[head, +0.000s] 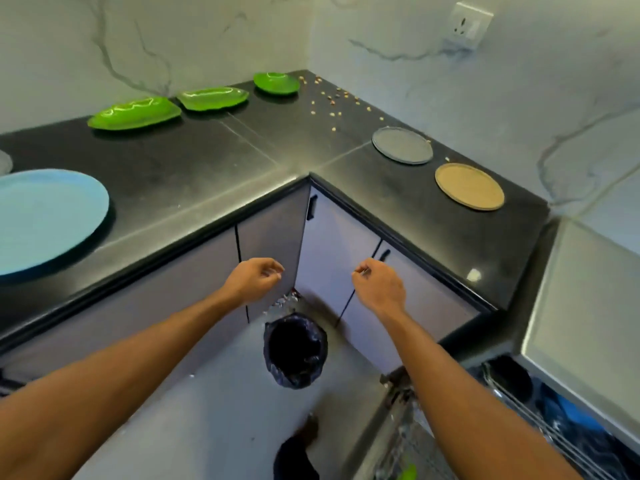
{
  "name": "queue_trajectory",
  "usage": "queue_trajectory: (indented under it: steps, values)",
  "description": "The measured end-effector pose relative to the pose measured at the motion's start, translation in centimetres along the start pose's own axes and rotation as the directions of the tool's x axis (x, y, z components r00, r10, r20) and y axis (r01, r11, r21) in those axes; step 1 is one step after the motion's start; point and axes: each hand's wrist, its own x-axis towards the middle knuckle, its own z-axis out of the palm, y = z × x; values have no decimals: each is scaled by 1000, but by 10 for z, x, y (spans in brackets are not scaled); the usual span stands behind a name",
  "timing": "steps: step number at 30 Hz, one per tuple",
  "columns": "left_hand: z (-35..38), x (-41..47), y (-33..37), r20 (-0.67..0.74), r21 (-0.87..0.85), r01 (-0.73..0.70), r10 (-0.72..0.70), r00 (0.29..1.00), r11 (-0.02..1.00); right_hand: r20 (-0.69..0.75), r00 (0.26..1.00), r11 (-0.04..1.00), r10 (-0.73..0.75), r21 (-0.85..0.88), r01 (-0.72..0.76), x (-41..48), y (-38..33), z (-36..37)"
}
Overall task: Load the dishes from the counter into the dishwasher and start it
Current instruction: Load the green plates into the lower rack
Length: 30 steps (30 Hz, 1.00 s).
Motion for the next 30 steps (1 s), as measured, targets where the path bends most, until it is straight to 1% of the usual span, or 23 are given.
queue_trajectory:
  steps: [2, 6, 7, 10, 13, 17, 20, 23, 27, 30]
  values:
    - [-6, 38, 5, -31, 5, 1, -1, 1000, 1000, -22, 1000, 1000, -9, 18, 9, 43, 0, -1]
    - [-21, 104, 20, -77, 43, -25, 28, 997, 999, -43, 996, 991, -74, 108, 78, 125, -2, -2]
    - [-28, 129, 24, -102, 64, -38, 45, 994, 997, -55, 994, 986, -94, 133, 100, 153, -4, -2]
    - [-45, 171, 24, -191, 88, -57, 73, 979, 994, -95, 985, 975, -147, 153, 160, 199, -15, 2]
    - [-60, 203, 16, -231, 142, -29, 61, 971, 989, -80, 975, 964, -208, 153, 218, 236, -29, 14]
    - [-78, 244, -6, -316, 166, 28, 27, 948, 986, -63, 964, 949, -259, 166, 266, 281, -52, 41]
    - [-92, 278, -23, -345, 192, 94, -23, 938, 977, -53, 967, 933, -248, 255, 253, 315, -75, 68]
    - [-109, 322, -32, -386, 249, 132, -27, 922, 959, -54, 979, 919, -199, 337, 205, 354, -105, 91]
    - [-138, 397, -44, -442, 227, 125, -13, 897, 966, -68, 977, 903, -203, 373, 214, 416, -158, 120]
    - [-159, 451, -61, -431, 222, 106, 0, 902, 969, -76, 975, 894, -209, 389, 222, 470, -200, 142]
